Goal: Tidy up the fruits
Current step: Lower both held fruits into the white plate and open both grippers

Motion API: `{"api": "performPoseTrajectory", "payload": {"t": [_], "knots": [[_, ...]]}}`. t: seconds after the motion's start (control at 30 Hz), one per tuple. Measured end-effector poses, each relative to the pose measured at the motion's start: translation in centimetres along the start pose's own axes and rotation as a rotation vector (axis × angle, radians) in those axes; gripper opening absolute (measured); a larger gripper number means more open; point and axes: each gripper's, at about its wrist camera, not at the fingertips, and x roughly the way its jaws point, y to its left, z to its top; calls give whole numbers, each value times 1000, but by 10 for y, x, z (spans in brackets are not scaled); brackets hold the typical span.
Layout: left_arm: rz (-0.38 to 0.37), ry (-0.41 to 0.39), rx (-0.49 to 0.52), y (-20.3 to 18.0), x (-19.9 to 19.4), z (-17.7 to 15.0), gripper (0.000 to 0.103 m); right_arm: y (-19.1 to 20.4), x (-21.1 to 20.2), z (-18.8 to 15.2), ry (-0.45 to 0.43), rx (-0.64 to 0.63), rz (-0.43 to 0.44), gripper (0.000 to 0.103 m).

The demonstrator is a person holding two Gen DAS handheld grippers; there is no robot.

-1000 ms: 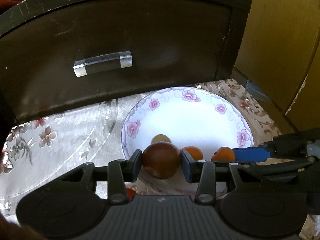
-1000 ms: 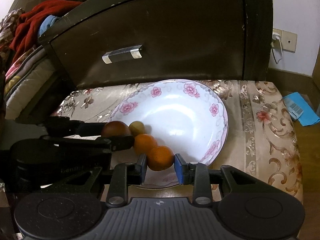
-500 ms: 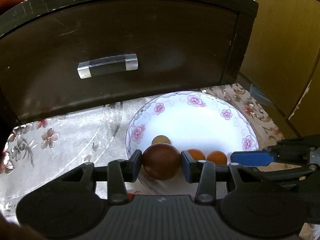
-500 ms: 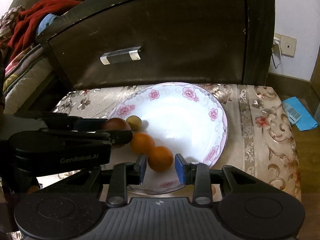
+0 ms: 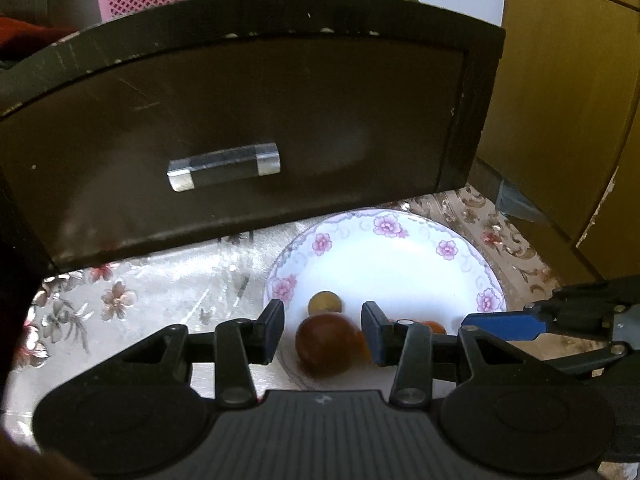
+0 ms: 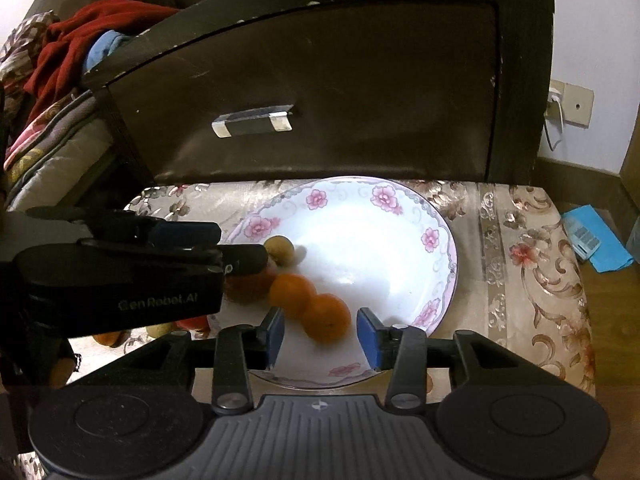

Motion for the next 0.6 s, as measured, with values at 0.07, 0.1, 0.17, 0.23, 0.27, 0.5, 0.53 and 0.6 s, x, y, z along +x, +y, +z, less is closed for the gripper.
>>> {"api": "performPoseTrajectory", "payload": {"t": [0.07, 0.1, 0.17, 0.23, 0.27, 0.5, 0.53, 0.6], "knots": [[7, -3, 2, 1, -5, 0, 50, 2, -2, 1, -5, -3, 3, 36], [12, -4, 4, 2, -8, 0, 50, 3, -3, 1, -7, -5, 6, 36], [18, -8, 7, 4, -13, 0, 50, 5, -5, 2, -10, -8, 13, 36], [24, -9, 6, 6, -18, -1, 50, 8, -7, 2, -12, -14, 20, 36], [26, -10, 4, 8, -21, -2, 50, 10, -8, 2, -13, -16, 24, 36], [46, 12, 2, 20, -42, -14, 50, 25, -13, 1, -14, -41, 65, 36], [50, 15, 2, 22, -45, -16, 50, 28, -14, 0, -12, -45, 73, 36], [58, 22, -4, 28, -52, -22, 51, 34, -15, -2, -5, -55, 93, 36]]}}
